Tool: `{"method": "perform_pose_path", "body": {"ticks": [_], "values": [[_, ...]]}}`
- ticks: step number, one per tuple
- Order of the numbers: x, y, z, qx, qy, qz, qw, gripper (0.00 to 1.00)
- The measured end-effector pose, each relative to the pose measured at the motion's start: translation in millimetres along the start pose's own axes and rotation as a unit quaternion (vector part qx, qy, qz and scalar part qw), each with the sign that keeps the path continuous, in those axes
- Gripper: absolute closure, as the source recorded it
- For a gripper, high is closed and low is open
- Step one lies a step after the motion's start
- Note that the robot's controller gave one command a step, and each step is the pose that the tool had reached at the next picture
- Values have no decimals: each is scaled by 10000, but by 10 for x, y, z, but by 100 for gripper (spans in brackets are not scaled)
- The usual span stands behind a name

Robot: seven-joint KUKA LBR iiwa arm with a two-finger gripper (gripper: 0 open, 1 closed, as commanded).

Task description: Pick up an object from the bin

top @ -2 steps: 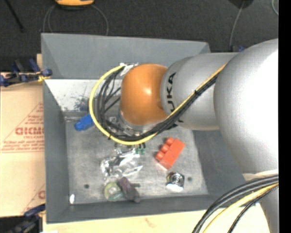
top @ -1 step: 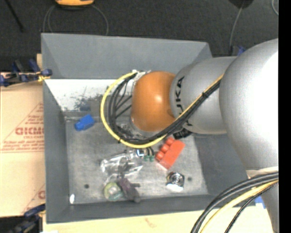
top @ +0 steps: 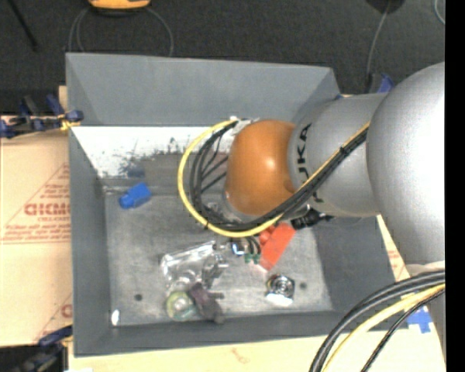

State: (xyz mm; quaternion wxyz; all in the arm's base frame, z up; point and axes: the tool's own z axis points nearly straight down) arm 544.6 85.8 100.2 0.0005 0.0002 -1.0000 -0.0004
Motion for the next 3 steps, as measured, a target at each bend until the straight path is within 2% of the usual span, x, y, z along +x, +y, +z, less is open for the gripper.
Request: {"method": "perform_pose_path", "body": {"ticks": [1, 2, 3], "values": [[-17, -63, 188, 8, 12, 855, 9963, 0], [-53, 159, 232, 16, -47, -1206, 9927, 0], [-66, 166, 213, 6, -67, -1193, 9928, 100]]}}
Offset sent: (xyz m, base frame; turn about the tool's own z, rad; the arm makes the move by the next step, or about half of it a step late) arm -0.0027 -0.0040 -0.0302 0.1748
